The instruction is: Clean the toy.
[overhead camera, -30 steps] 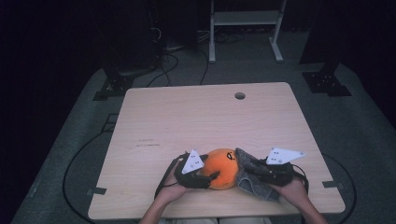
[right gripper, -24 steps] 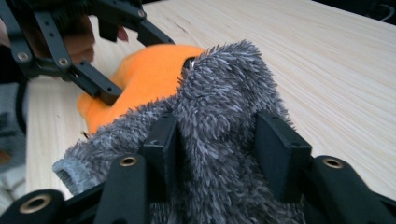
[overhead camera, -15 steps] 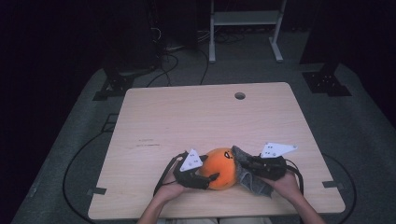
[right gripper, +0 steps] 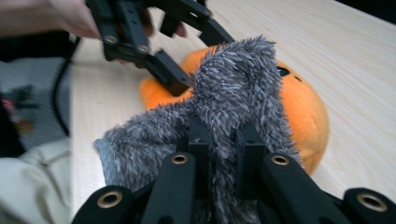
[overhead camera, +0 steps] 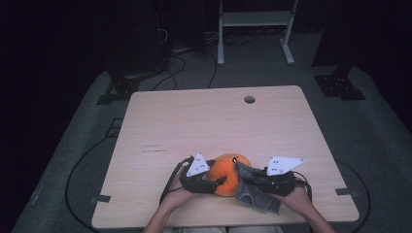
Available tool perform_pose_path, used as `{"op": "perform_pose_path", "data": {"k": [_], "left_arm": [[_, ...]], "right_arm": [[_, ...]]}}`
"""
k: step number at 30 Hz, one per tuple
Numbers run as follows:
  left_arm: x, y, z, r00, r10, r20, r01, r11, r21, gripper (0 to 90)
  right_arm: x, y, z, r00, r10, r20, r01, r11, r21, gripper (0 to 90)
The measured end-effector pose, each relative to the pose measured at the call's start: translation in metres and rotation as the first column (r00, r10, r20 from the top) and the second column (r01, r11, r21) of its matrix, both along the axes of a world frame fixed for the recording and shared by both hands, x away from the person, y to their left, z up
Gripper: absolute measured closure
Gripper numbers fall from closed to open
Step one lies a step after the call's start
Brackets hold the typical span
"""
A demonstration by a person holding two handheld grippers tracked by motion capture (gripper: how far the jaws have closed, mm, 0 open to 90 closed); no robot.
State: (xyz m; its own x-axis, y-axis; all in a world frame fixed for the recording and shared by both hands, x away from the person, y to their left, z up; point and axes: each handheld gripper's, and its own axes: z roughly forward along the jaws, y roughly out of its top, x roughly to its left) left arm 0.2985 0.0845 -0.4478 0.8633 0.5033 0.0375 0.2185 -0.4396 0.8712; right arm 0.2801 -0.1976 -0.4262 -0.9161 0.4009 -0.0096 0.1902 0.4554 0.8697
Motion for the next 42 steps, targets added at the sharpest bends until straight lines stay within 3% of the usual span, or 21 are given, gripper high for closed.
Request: {"op": "perform_pose_path", "data": {"k": [3, 5, 8, 12, 15, 17, 19, 24, 29, 36, 40, 42], "left_arm": [[-0.001, -0.002, 0.000, 0.9999, -0.012, 0.001, 0.012, 0.9999, 0.000, 31.8], [-0.002, -0.004, 0.001, 0.9997, -0.022, 0.014, 0.022, 0.9997, 0.010, 32.3], [-0.002, -0.005, 0.000, 0.9994, -0.031, 0.017, 0.031, 0.9995, 0.010, 32.4], [-0.001, 0.000, 0.009, 0.9968, -0.079, 0.001, 0.079, 0.9968, -0.007, 22.4], [0.003, 0.001, 0.015, 0.9984, -0.045, -0.035, 0.044, 0.9982, -0.041, 14.9], [0.003, -0.002, 0.012, 0.9969, -0.062, -0.049, 0.061, 0.9979, -0.021, 16.1], [-0.002, -0.006, 0.007, 0.9969, -0.078, -0.013, 0.078, 0.9969, 0.011, 24.0], [-0.011, -0.011, 0.008, 0.9954, -0.087, 0.040, 0.084, 0.9930, 0.083, 30.3], [-0.011, -0.011, 0.006, 0.9944, -0.097, 0.042, 0.094, 0.9938, 0.059, 30.9], [-0.013, -0.013, 0.007, 0.9917, -0.112, 0.064, 0.108, 0.9918, 0.069, 30.1], [-0.014, -0.016, 0.006, 0.9892, -0.124, 0.078, 0.118, 0.9899, 0.078, 29.7], [-0.015, -0.018, 0.006, 0.9880, -0.131, 0.082, 0.124, 0.9891, 0.079, 29.7]], "right_arm": [[0.006, -0.005, -0.001, 0.9980, -0.063, -0.003, 0.063, 0.998, -0.005, 79.6], [0.013, -0.013, -0.001, 0.9902, -0.139, -0.010, 0.139, 0.990, -0.004, 79.6], [0.020, -0.019, -0.001, 0.9826, -0.183, -0.035, 0.183, 0.983, 0.019, 79.5], [0.017, -0.014, 0.000, 0.9891, -0.145, -0.024, 0.145, 0.989, 0.000, 79.6], [0.012, -0.014, -0.002, 0.9954, -0.084, -0.045, 0.085, 0.996, 0.009, 79.6], [0.006, -0.013, -0.002, 0.9970, -0.057, -0.051, 0.058, 0.998, 0.008, 79.6], [-0.001, -0.012, 0.001, 0.9979, -0.046, -0.046, 0.046, 0.999, 0.007, 79.6], [-0.003, 0.003, 0.012, 0.9993, -0.037, -0.002, 0.037, 0.999, 0.012, 79.7], [0.004, -0.006, 0.005, 0.9968, -0.074, -0.029, 0.075, 0.997, 0.010, 79.8], [0.015, -0.030, -0.007, 0.9812, -0.177, -0.077, 0.174, 0.984, -0.045, 79.8], [0.011, -0.031, 0.000, 0.9873, -0.137, -0.080, 0.138, 0.990, 0.005, 79.8], [0.005, -0.024, 0.009, 0.9953, -0.071, -0.066, 0.074, 0.996, 0.058, 79.7]]}}
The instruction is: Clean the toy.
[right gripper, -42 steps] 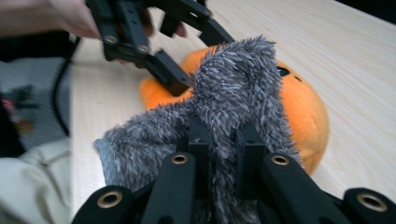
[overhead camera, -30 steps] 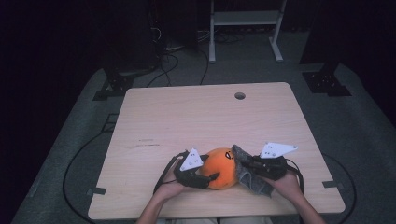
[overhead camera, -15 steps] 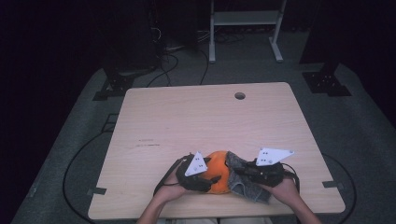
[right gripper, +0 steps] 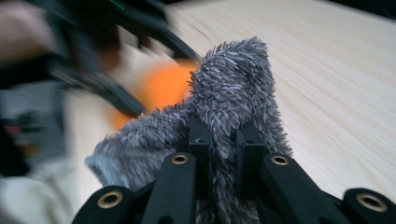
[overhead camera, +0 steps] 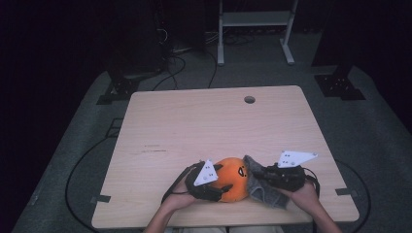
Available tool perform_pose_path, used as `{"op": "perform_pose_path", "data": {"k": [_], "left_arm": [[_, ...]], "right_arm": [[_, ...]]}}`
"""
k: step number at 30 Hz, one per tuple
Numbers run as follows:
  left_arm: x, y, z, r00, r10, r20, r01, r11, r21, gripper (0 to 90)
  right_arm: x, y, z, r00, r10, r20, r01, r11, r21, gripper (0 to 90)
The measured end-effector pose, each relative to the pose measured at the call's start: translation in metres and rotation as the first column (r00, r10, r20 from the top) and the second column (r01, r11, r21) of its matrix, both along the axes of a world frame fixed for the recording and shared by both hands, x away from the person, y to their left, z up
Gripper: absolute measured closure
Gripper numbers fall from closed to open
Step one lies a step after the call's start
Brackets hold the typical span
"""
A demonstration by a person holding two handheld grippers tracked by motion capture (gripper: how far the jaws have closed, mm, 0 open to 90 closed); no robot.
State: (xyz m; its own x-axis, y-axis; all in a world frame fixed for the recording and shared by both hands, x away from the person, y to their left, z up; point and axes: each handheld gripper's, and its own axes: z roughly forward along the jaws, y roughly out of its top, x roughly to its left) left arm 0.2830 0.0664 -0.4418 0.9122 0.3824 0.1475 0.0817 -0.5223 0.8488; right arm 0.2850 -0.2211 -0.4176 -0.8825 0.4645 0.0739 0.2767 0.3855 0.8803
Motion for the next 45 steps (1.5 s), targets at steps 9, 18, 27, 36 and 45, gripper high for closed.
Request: {"op": "perform_pose_path", "data": {"k": [9, 18, 27, 36, 45], "left_arm": [[0.005, 0.009, 0.015, 0.9990, -0.020, -0.040, 0.018, 0.9974, -0.070, 22.9], [0.012, 0.020, 0.012, 0.9952, 0.023, -0.096, -0.034, 0.9924, -0.118, 43.4], [0.014, 0.011, 0.011, 0.9940, 0.075, -0.079, -0.086, 0.9874, -0.133, 43.2], [0.020, 0.027, 0.010, 0.9827, 0.053, -0.177, -0.086, 0.9790, -0.185, 40.9], [0.019, 0.016, 0.009, 0.9825, 0.106, -0.154, -0.132, 0.9757, -0.175, 48.6]], "right_arm": [[0.001, 0.013, -0.003, 0.9998, -0.001, 0.021, 0.001, 1.000, -0.025, 79.7], [0.013, -0.007, -0.012, 0.9957, -0.093, -0.001, 0.093, 0.994, -0.058, 79.6], [-0.007, 0.011, 0.005, 0.9982, -0.007, 0.059, 0.010, 0.999, -0.042, 79.6], [0.000, 0.011, -0.002, 0.9967, -0.057, 0.058, 0.061, 0.995, -0.078, 79.7], [-0.020, 0.026, 0.010, 0.9927, 0.050, 0.110, -0.046, 0.998, -0.039, 79.7]]}}
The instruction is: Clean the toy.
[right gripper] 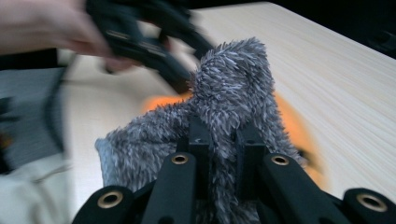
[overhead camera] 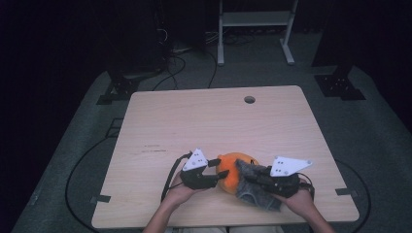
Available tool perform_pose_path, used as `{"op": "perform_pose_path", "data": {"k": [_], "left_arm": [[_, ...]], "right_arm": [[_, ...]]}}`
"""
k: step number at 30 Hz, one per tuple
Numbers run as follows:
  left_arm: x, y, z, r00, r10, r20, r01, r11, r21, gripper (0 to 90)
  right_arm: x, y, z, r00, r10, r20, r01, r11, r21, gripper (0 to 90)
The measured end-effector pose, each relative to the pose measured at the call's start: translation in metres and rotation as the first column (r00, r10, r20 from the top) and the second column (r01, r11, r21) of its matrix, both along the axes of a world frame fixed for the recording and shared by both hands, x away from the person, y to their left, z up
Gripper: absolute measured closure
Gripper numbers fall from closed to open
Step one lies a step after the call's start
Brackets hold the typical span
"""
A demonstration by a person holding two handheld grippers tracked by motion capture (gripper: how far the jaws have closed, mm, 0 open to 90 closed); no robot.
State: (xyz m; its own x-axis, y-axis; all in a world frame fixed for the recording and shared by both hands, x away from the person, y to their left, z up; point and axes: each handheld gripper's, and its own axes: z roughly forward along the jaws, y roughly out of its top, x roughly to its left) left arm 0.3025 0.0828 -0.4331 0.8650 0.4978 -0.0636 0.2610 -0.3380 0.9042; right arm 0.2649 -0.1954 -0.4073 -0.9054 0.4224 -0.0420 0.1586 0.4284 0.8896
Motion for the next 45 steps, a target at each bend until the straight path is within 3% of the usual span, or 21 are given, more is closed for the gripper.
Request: {"op": "perform_pose_path", "data": {"k": [4, 10, 12, 14, 16, 19, 24, 27, 29, 30, 31, 33, 34, 36, 37, 39, 40, 42, 45], "left_arm": [[0.001, 0.002, -0.002, 1.0000, 0.005, -0.005, -0.005, 0.9999, 0.011, 47.4], [0.002, 0.002, -0.003, 1.0000, -0.001, -0.008, 0.001, 1.0000, -0.008, 45.6], [0.001, 0.001, -0.003, 0.9999, 0.001, -0.013, -0.001, 0.9998, -0.018, 45.5], [0.001, -0.001, -0.003, 0.9999, 0.003, -0.013, -0.003, 0.9998, -0.021, 45.6], [0.001, -0.003, -0.002, 1.0000, 0.003, -0.003, -0.003, 1.0000, -0.007, 45.6], [0.001, -0.003, -0.005, 0.9998, 0.019, 0.007, -0.019, 0.9988, 0.045, 46.0], [0.001, -0.001, -0.008, 0.9996, 0.028, 0.010, -0.028, 0.9979, 0.058, 46.4], [0.001, 0.000, -0.007, 0.9994, 0.034, 0.007, -0.035, 0.9984, 0.044, 41.9], [0.004, 0.001, -0.005, 0.9961, 0.073, -0.050, -0.073, 0.9973, 0.006, 25.1], [0.006, 0.001, -0.005, 0.9942, 0.076, -0.076, -0.076, 0.9971, -0.004, 21.4], [0.007, 0.000, -0.007, 0.9924, 0.070, -0.102, -0.071, 0.9974, -0.009, 21.0], [0.006, -0.001, -0.008, 0.9937, 0.044, -0.103, -0.047, 0.9984, -0.030, 25.8], [0.005, -0.002, -0.007, 0.9945, 0.023, -0.102, -0.027, 0.9988, -0.041, 29.5], [0.000, -0.007, -0.006, 0.9985, -0.006, -0.054, 0.005, 0.9998, -0.021, 33.8], [-0.003, -0.010, -0.004, 0.9995, -0.028, -0.015, 0.028, 0.9996, 0.010, 35.1], [-0.007, -0.012, -0.002, 0.9986, -0.047, 0.024, 0.046, 0.9974, 0.055, 36.7], [-0.008, -0.012, -0.002, 0.9983, -0.053, 0.025, 0.051, 0.9970, 0.059, 36.8], [-0.006, -0.010, -0.002, 0.9985, -0.055, -0.002, 0.055, 0.9979, 0.033, 34.2], [-0.002, -0.013, -0.002, 0.9955, -0.031, -0.089, 0.029, 0.9992, -0.030, 21.2]], "right_arm": [[0.000, 0.011, -0.008, 0.9999, 0.015, 0.004, -0.014, 0.998, -0.059, 79.7], [0.008, -0.014, -0.009, 0.9941, -0.107, 0.017, 0.108, 0.991, -0.077, 79.7], [0.004, -0.014, -0.008, 0.9962, -0.085, 0.018, 0.086, 0.994, -0.062, 79.7], [-0.002, -0.005, -0.006, 0.9994, -0.026, 0.022, 0.027, 0.998, -0.050, 79.7], [-0.007, 0.009, -0.007, 0.9993, 0.027, 0.027, -0.025, 0.997, -0.078, 79.6], [-0.007, 0.018, -0.010, 0.9981, 0.055, 0.027, -0.052, 0.993, -0.107, 79.6], [0.008, -0.007, -0.007, 0.9969, -0.076, 0.022, 0.078, 0.993, -0.084, 79.6], [0.018, -0.023, -0.011, 0.9916, -0.128, -0.019, 0.126, 0.989, -0.073, 79.6], [0.018, -0.026, -0.014, 0.9916, -0.124, -0.036, 0.122, 0.990, -0.070, 79.6], [0.017, -0.027, -0.014, 0.9922, -0.120, -0.035, 0.117, 0.990, -0.074, 79.6], [0.016, -0.026, -0.014, 0.9926, -0.117, -0.034, 0.114, 0.991, -0.077, 79.6], [0.014, -0.025, -0.012, 0.9931, -0.113, -0.033, 0.110, 0.991, -0.077, 79.7], [0.012, -0.023, -0.009, 0.9946, -0.099, -0.032, 0.096, 0.993, -0.062, 79.7], [0.007, -0.014, 0.000, 0.9982, -0.054, -0.024, 0.054, 0.998, -0.015, 79.6], [0.006, -0.009, 0.004, 0.9992, -0.038, -0.015, 0.038, 0.999, -0.014, 79.6], [0.007, 0.001, 0.010, 0.9998, -0.018, 0.005, 0.018, 0.999, -0.033, 79.6], [0.009, 0.004, 0.009, 0.9998, -0.021, 0.004, 0.021, 0.998, -0.051, 79.7], [0.013, 0.003, 0.004, 0.9995, -0.012, -0.030, 0.011, 0.999, -0.042, 79.7], [0.011, 0.004, 0.001, 0.9987, 0.020, -0.048, -0.022, 0.999, -0.038, 79.6]]}}
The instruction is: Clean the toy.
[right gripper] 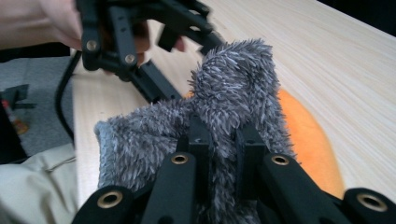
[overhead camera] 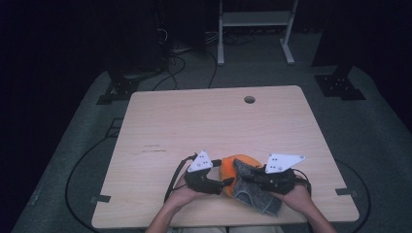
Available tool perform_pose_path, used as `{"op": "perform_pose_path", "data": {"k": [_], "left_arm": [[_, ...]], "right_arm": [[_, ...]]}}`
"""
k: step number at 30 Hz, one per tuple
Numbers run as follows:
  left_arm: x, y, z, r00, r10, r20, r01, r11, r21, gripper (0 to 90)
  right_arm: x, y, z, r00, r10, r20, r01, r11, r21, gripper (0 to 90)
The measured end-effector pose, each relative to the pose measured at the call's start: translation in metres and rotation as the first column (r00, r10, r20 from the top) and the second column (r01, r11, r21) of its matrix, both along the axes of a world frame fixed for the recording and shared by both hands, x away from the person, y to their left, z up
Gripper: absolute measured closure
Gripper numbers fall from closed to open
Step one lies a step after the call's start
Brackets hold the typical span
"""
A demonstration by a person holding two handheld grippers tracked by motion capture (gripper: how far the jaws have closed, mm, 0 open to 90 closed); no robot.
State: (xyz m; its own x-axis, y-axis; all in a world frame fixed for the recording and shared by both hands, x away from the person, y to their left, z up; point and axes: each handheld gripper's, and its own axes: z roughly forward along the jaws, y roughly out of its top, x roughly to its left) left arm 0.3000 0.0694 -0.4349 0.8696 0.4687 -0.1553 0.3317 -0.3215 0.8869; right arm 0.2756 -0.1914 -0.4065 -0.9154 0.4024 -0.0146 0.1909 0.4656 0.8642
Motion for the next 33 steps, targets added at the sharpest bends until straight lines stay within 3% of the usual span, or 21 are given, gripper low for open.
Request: {"op": "perform_pose_path", "data": {"k": [2, 4, 7, 12, 15, 18, 19, 21, 23, 25, 26, 27, 28, 30, 31, 33], "left_arm": [[-0.003, -0.004, -0.001, 0.9992, 0.006, 0.040, -0.008, 0.9992, 0.039, 23.5], [-0.006, -0.006, -0.001, 0.9962, 0.006, 0.086, -0.012, 0.9978, 0.066, 29.6], [-0.008, -0.006, -0.002, 0.9939, -0.004, 0.111, -0.006, 0.9963, 0.086, 33.5], [-0.005, -0.003, -0.002, 0.9949, -0.003, 0.101, -0.004, 0.9970, 0.078, 32.0], [0.000, -0.004, 0.001, 0.9990, 0.037, 0.023, -0.039, 0.9981, 0.049, 16.8], [0.003, -0.006, -0.004, 0.9989, 0.031, -0.036, -0.029, 0.9982, 0.053, 13.1], [0.002, -0.006, -0.005, 0.9993, 0.015, -0.035, -0.014, 0.9990, 0.043, 19.7], [-0.003, -0.006, -0.003, 0.9992, 0.012, 0.038, -0.014, 0.9981, 0.061, 30.2], [-0.008, -0.007, 0.002, 0.9918, 0.005, 0.128, -0.015, 0.9967, 0.080, 37.6], [-0.015, -0.011, 0.010, 0.9685, -0.015, 0.249, -0.011, 0.9946, 0.103, 40.3], [-0.019, -0.015, 0.012, 0.9503, -0.049, 0.308, 0.004, 0.9896, 0.144, 40.3], [-0.020, -0.017, 0.011, 0.9440, -0.064, 0.324, 0.015, 0.9883, 0.152, 40.3], [-0.024, -0.019, 0.010, 0.9286, -0.099, 0.358, 0.037, 0.9836, 0.177, 40.3], [-0.028, -0.021, 0.008, 0.9094, -0.136, 0.393, 0.055, 0.9761, 0.210, 39.9], [-0.029, -0.021, 0.008, 0.9082, -0.142, 0.394, 0.058, 0.9744, 0.217, 39.5], [-0.028, -0.018, 0.005, 0.9119, -0.141, 0.385, 0.061, 0.9751, 0.213, 39.2]], "right_arm": [[-0.005, 0.005, -0.001, 0.9993, 0.037, 0.008, -0.037, 0.999, -0.013, 79.6], [-0.006, 0.005, -0.001, 0.9992, 0.032, 0.023, -0.031, 0.999, -0.029, 79.7], [0.001, -0.009, 0.001, 0.9999, -0.010, 0.007, 0.011, 1.000, -0.004, 79.7], [0.012, -0.034, -0.004, 0.9944, -0.105, -0.012, 0.105, 0.994, -0.010, 79.7], [0.011, -0.037, -0.007, 0.9942, -0.105, -0.025, 0.105, 0.994, -0.010, 79.8], [0.006, -0.030, -0.006, 0.9963, -0.086, 0.002, 0.086, 0.996, -0.033, 79.8], [0.005, -0.029, -0.006, 0.9967, -0.081, 0.008, 0.081, 0.996, -0.039, 79.8], [0.005, -0.029, -0.006, 0.9966, -0.082, 0.009, 0.082, 0.996, -0.039, 79.8], [0.004, -0.030, -0.003, 0.9962, -0.086, 0.015, 0.086, 0.996, -0.031, 79.8], [0.002, -0.031, 0.004, 0.9970, -0.073, 0.028, 0.073, 0.997, 0.009, 79.8], [-0.001, -0.030, 0.009, 0.9976, -0.063, 0.030, 0.062, 0.997, 0.040, 79.8], [-0.003, -0.025, 0.015, 0.9982, -0.043, 0.042, 0.040, 0.997, 0.059, 79.8], [-0.004, -0.023, 0.016, 0.9982, -0.032, 0.051, 0.029, 0.998, 0.063, 79.8], [-0.007, -0.011, 0.017, 0.9984, 0.004, 0.056, -0.006, 0.999, 0.040, 79.8], [-0.007, -0.004, 0.014, 0.9979, 0.012, 0.064, -0.011, 1.000, -0.007, 79.8], [-0.004, -0.005, 0.009, 0.9988, 0.014, 0.047, -0.014, 1.000, -0.003, 79.8]]}}
